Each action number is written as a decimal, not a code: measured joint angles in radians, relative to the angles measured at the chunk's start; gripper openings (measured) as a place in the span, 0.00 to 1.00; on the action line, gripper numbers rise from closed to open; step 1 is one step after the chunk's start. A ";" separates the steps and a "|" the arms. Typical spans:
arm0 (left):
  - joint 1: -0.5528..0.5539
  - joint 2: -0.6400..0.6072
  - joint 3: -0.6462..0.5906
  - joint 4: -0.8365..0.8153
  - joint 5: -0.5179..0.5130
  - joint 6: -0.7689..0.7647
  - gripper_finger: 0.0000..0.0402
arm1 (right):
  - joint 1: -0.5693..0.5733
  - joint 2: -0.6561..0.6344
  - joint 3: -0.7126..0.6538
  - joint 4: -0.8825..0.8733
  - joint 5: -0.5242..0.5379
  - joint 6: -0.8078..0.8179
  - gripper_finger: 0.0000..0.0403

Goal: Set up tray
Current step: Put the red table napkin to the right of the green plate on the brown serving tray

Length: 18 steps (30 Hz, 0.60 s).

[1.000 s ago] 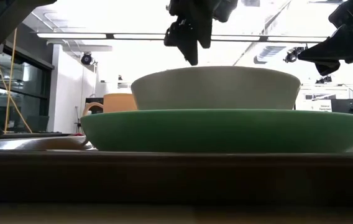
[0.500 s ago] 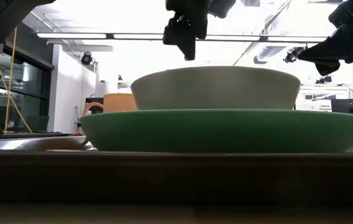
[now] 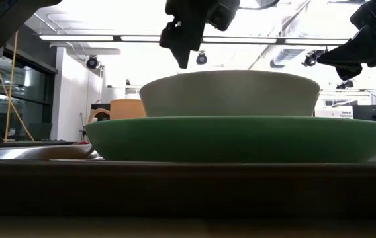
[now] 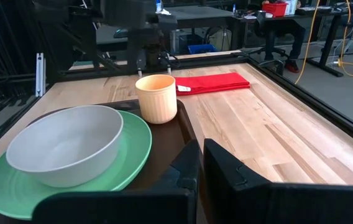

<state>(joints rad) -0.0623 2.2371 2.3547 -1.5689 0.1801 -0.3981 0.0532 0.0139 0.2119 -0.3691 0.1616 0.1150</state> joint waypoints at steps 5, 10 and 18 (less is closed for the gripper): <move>0.019 -0.036 0.001 -0.002 -0.044 -0.002 0.66 | 0.000 0.000 0.000 0.000 0.000 0.000 0.00; 0.050 -0.095 0.001 -0.003 -0.097 0.000 0.66 | 0.000 0.002 0.000 0.001 0.000 0.000 0.00; 0.098 -0.164 0.001 -0.002 -0.163 0.017 0.66 | 0.000 0.004 0.000 0.001 0.000 0.000 0.00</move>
<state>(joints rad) 0.0355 2.0735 2.3558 -1.5707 0.0173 -0.3812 0.0529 0.0178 0.2119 -0.3681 0.1612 0.1149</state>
